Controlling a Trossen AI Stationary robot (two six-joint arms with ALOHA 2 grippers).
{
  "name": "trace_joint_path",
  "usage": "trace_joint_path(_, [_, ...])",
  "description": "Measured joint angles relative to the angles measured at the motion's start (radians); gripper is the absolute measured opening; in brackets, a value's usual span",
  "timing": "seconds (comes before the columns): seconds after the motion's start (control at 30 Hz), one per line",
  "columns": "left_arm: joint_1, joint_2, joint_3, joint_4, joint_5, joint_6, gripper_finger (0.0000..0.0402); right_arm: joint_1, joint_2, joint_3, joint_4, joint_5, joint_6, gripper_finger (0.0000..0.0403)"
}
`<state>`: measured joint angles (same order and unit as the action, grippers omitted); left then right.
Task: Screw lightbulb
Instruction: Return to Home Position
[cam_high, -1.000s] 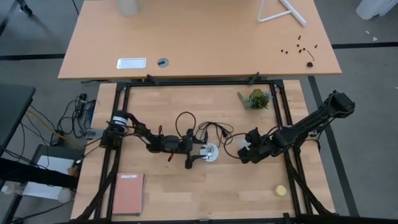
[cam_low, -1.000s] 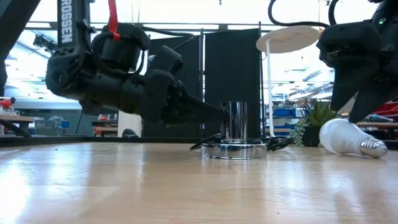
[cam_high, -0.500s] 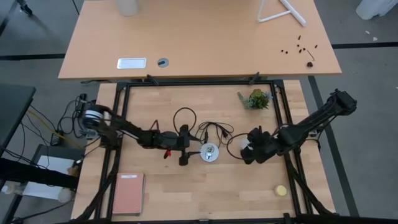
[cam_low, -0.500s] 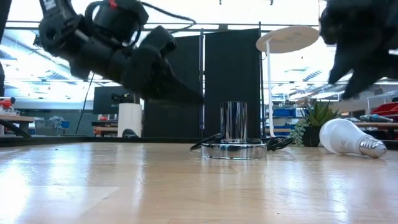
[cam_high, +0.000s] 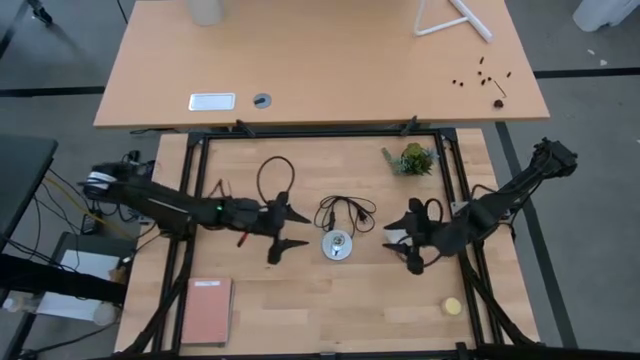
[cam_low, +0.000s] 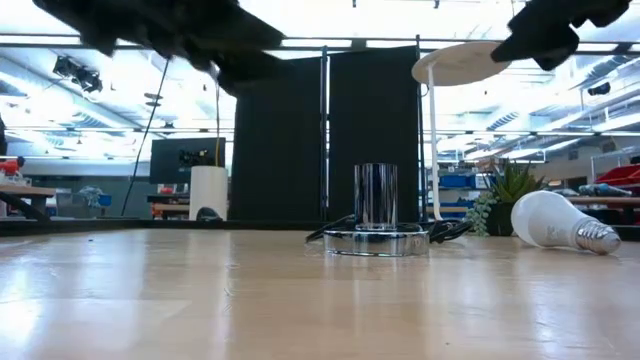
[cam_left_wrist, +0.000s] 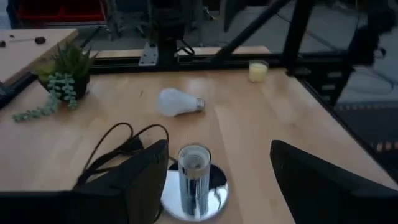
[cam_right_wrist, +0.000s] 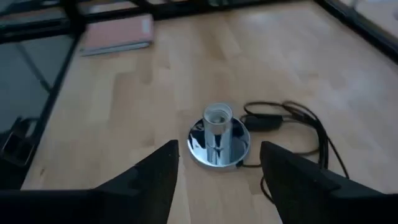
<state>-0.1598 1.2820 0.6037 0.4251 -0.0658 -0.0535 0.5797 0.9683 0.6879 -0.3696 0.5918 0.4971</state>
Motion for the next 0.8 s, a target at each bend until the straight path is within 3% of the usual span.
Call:
trace_joint_path(0.13, [-0.024,-0.164,-0.015,-0.179,0.000,0.078,0.0286,0.000,-0.087,-0.067,0.059,-0.032,-0.120,0.0213])
trace_joint_path(0.37, [-0.029,-0.430,-0.129,-0.346,-0.006,0.126,0.0286,0.001,-0.255,-0.196,0.088,-0.049,-0.196,0.0189])
trace_joint_path(0.63, [-0.031,-0.598,-0.298,-0.251,0.025,0.125,0.0286,0.001,-0.445,-0.384,0.302,-0.062,-0.289,0.0178])
trace_joint_path(0.8, [-0.031,-0.625,-0.375,-0.166,0.174,0.144,0.0286,0.001,-0.526,-0.457,0.350,-0.070,-0.298,0.0178])
